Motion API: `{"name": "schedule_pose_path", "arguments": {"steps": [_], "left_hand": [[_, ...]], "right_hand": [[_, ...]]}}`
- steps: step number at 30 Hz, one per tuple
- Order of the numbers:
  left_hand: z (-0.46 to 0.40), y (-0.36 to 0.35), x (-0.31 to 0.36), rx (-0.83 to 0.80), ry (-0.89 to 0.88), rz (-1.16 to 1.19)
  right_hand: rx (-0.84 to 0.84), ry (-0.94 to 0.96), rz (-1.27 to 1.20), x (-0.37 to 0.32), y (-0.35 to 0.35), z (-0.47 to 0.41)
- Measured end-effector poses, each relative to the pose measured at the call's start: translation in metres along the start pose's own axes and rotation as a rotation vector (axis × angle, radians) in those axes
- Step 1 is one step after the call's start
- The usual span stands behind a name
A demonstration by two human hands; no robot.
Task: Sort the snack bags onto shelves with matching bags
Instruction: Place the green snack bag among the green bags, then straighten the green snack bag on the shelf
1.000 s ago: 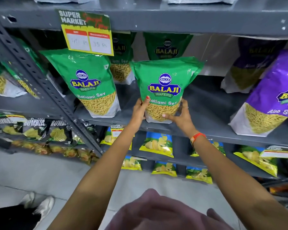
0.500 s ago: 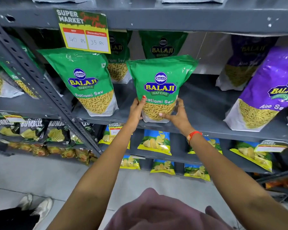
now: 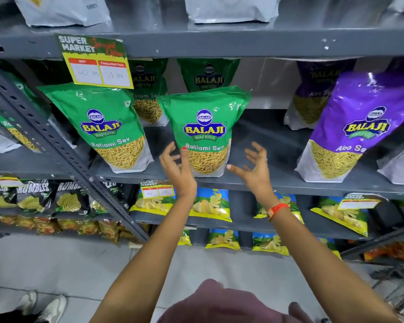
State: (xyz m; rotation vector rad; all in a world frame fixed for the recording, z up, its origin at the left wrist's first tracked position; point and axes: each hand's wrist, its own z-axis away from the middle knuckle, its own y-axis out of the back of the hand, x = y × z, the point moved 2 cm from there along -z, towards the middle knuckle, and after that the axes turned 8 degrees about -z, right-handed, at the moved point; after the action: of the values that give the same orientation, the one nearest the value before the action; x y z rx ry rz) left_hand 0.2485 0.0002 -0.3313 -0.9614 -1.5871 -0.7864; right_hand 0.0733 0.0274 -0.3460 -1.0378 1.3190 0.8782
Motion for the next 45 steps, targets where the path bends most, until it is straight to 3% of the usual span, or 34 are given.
{"name": "schedule_pose_path", "arguments": {"steps": [3, 11, 16, 20, 23, 28, 31, 42, 45], "left_hand": [[0.016, -0.030, 0.040, 0.016, -0.156, 0.062], [0.069, -0.118, 0.203, -0.326, -0.643, 0.291], [0.084, -0.163, 0.293, -0.452, -0.785, 0.424], [0.073, -0.207, 0.332, -0.571, -0.661, 0.389], [0.065, -0.233, 0.345, -0.635, -0.420, 0.321], [0.063, -0.262, 0.340, -0.790, -0.120, 0.201], [0.063, -0.264, 0.328, -0.779, -0.132, 0.152], [0.068, -0.257, 0.332, -0.748, -0.208, 0.093], [0.071, -0.254, 0.332, -0.758, -0.197, 0.049]], "right_hand": [[0.083, 0.116, -0.039, -0.036, 0.024, 0.003], [0.278, 0.593, -0.151, -0.173, 0.098, 0.008], [0.368, 0.827, -0.154, -0.253, 0.153, 0.004], [0.392, 0.810, -0.102, -0.308, 0.190, -0.022], [0.365, 0.659, -0.103, -0.332, 0.216, -0.045], [0.104, 0.326, 0.004, -0.333, 0.238, -0.082], [0.027, 0.304, 0.076, -0.320, 0.235, -0.085], [0.023, 0.324, 0.032, -0.333, 0.233, -0.071], [0.090, 0.373, 0.020, -0.339, 0.230, -0.058]]}}
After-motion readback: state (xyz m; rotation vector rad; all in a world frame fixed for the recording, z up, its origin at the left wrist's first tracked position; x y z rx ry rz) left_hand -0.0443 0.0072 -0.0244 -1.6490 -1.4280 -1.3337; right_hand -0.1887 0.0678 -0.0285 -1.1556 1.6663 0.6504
